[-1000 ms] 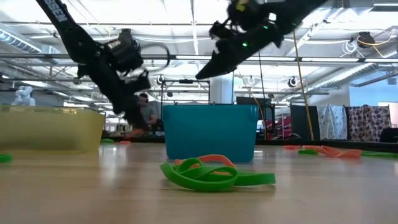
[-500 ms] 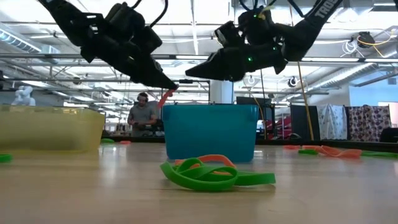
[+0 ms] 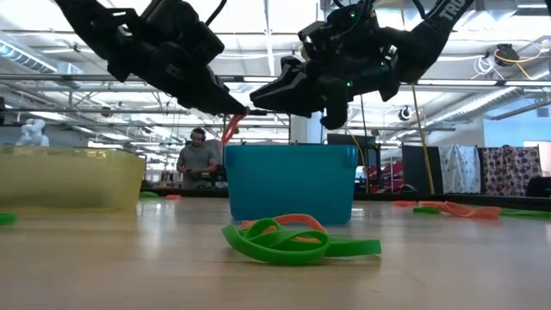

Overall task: Sort rubber bands into baskets
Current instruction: Put the orange rubber band into the blue bin

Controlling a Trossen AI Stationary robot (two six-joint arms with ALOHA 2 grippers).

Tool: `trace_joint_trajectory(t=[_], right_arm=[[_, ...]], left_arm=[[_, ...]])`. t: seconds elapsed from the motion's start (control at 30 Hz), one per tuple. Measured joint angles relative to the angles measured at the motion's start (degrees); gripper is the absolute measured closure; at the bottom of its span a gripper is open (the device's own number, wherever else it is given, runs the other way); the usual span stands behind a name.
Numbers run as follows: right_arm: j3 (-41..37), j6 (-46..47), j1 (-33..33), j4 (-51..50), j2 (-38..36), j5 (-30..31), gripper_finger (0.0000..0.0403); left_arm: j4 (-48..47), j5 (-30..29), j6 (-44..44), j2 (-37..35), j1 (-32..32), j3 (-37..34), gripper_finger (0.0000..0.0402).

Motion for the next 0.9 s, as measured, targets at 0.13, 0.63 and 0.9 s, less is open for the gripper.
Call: trace_joint_trajectory(t=[0.13, 0.63, 0.9], right_arm=[[0.00, 0.00, 0.00, 0.00, 0.00, 0.00, 0.0287], [0.00, -3.39, 1.20, -0.32, 0.00, 0.02, 0.0287], [0.00, -5.53, 1.90, 1.62, 0.00, 0.24, 0.0295]], left_arm=[[0.00, -0.02, 0.02, 0.00, -1.14, 0.00, 0.0401], [4.18, -0.04, 0.02, -0.07, -2.65, 0.00, 0.0401], [5.73, -0.04, -1.09, -0.07, -2.65, 0.00, 0.0401]])
